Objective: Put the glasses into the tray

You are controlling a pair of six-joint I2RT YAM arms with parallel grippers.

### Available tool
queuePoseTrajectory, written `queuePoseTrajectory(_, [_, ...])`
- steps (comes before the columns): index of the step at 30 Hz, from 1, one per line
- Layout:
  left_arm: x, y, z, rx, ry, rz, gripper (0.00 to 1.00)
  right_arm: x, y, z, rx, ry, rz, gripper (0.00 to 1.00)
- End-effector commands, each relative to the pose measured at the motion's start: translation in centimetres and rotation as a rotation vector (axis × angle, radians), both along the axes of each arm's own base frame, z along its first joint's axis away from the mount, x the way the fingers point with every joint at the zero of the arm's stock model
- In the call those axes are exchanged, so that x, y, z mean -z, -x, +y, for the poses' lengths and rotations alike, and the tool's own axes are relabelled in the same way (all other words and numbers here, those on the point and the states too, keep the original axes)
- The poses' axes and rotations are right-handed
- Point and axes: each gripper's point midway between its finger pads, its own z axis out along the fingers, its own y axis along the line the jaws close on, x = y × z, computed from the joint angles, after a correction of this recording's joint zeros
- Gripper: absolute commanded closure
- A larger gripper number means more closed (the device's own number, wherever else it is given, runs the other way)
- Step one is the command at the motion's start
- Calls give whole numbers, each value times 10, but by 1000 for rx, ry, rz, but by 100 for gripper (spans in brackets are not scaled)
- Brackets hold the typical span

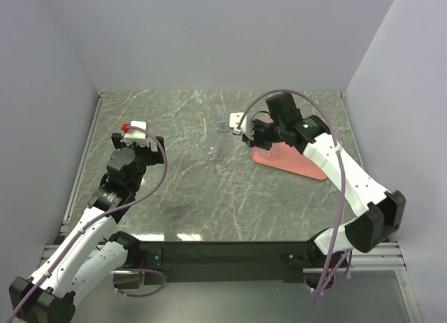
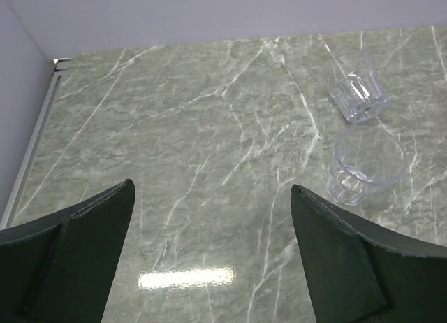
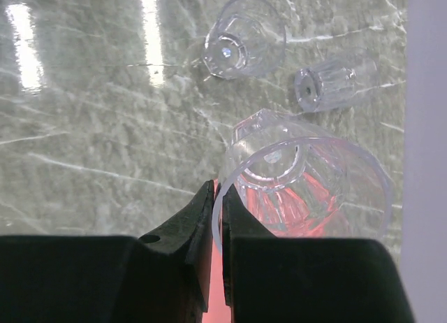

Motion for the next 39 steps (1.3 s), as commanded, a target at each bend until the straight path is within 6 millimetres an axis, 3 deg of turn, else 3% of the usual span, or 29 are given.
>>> queuePoseTrajectory(1, [-15,-3,-5,17,36,-32,1,-11,6,-24,69,-65,-7,100])
queuePoseTrajectory(7, [-13,-4,-8,34,35,-24,1,-6,9,-77,236,-158,44,100])
queuePoseTrajectory(9, [-11,-5,-10,40,34,-16,1,5,10,-89,298,-174,74,100])
queuePoseTrajectory(18, [-10,-6,-12,52,33,-10,2,40,-17,-147,685,-287,136,100])
queuePoseTrajectory(25, [-10,-5,-13,58,32,-10,2,74,-45,-160,888,-342,230,100])
queuePoseTrajectory(39, [-10,-5,-14,63,33,-9,2,108,-90,-167,1048,-335,322,100])
